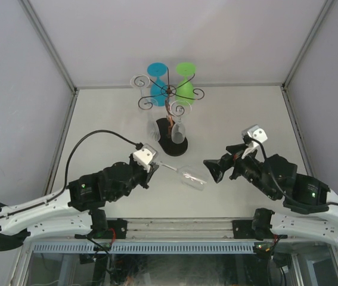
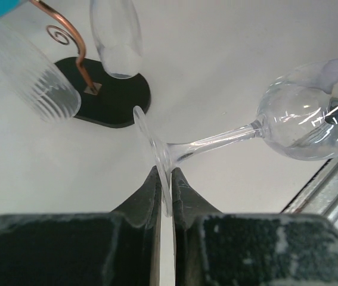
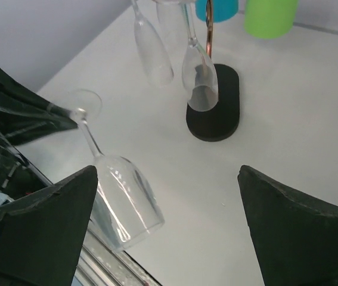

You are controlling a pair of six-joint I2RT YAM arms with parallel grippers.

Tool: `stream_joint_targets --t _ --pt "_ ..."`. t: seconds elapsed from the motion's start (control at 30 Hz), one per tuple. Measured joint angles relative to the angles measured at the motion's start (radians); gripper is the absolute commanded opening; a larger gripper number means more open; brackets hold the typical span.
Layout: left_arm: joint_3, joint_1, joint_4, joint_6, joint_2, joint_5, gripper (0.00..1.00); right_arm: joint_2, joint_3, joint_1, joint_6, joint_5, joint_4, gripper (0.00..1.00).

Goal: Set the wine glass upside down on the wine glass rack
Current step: Turn the wine glass upside down at the wine rack.

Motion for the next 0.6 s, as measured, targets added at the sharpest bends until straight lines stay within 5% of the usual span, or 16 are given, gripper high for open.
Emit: stream_joint_targets --t 0.33,0.6 --pt "0.094 0.0 -0.17 0.161 -0.021 -0.072 0.0 0.188 0.067 -0.354 -0.054 -0.548 -0.064 0.79" --pt "0.128 0.0 -0.214 0.312 0.003 -0.105 0.0 0.287 0.068 -0.388 -0.055 -0.853 -0.028 0.61"
